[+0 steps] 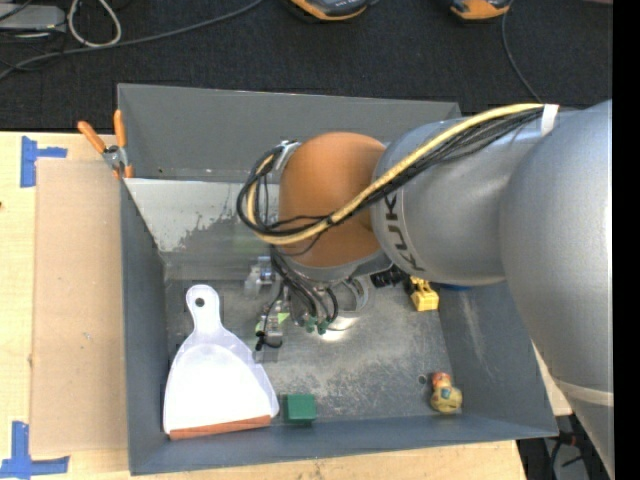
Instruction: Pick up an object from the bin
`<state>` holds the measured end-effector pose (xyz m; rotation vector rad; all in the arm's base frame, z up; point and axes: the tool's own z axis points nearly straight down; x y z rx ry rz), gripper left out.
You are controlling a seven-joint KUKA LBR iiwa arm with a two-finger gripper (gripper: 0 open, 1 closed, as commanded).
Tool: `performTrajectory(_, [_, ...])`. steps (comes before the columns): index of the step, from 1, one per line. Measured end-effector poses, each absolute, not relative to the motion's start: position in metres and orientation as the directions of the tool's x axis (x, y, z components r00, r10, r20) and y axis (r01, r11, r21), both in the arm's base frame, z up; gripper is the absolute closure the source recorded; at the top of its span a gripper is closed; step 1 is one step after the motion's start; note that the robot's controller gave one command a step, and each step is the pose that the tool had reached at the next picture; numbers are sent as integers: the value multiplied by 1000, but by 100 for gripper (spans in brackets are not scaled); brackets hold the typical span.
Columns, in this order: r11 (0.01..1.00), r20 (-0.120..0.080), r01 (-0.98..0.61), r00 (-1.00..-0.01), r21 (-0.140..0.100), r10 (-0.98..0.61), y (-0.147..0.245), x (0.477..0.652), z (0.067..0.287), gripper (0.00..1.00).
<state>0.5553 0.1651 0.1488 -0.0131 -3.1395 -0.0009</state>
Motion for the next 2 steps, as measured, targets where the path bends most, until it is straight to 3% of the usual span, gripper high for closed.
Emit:
performTrajectory(1, [1000, 2, 9, -1000, 1, 9, 165, 555, 149, 0])
performTrajectory(2, [993, -4, -116, -993, 3, -116, 154, 576, 121, 0])
